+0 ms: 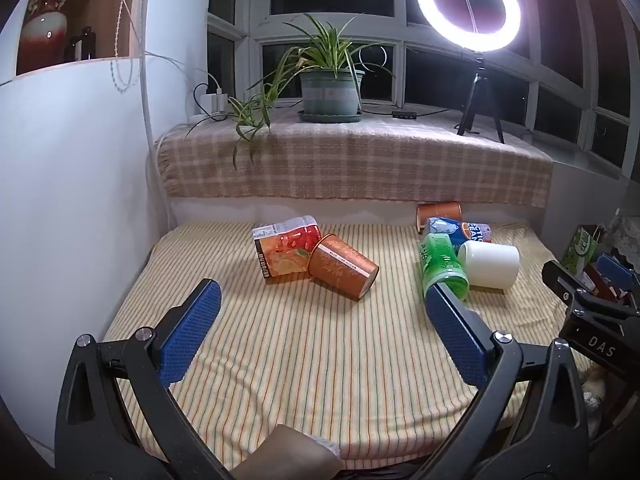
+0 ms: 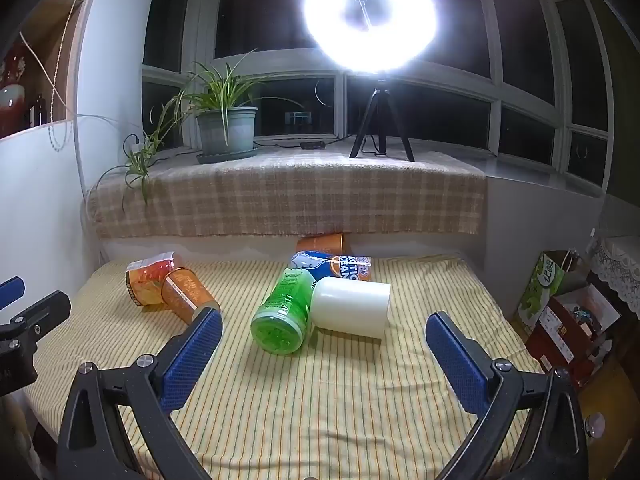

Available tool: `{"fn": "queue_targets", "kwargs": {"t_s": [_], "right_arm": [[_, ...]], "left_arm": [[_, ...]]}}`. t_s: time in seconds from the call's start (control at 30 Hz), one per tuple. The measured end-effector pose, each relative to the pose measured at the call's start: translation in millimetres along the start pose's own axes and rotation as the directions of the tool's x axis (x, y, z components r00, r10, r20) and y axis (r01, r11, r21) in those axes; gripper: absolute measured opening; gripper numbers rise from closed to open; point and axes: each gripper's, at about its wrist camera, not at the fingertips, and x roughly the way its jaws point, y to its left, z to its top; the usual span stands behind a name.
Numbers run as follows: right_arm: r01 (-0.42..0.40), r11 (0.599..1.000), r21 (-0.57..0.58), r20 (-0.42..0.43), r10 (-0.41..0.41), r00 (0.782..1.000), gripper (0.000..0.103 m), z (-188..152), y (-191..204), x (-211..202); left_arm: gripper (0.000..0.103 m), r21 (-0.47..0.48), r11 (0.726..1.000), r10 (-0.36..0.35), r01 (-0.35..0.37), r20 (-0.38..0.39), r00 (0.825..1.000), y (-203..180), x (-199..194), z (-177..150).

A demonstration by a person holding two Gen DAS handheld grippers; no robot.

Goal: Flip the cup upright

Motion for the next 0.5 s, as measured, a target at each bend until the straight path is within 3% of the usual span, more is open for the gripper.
{"fn": "queue_targets", "kwargs": {"t_s": [0.23, 0.3, 0.5], "right_arm": [[0.008, 1.000, -0.009, 0.000, -0.008, 1.000, 0.103, 1.5, -1.9, 1.5], [0.010, 1.000, -0.009, 0.002, -0.010, 1.000, 0.103, 1.6, -1.3, 1.6], [0.009, 1.000, 0.003, -0.002, -0.009, 1.000, 0.103, 0.6, -5.7, 3.5]], "left_arm": [[0.103, -0.002, 1.000, -0.010, 0.010, 0.011, 1.000, 2.9, -10.1, -2.9], [0.103, 0.000, 1.000, 0.009, -0.009, -0.002, 1.000, 17.1, 2.9, -2.2], [0.103, -0.006, 1.000, 0.026, -0.026, -0.011, 1.000, 9.5, 6.2, 3.0]]}}
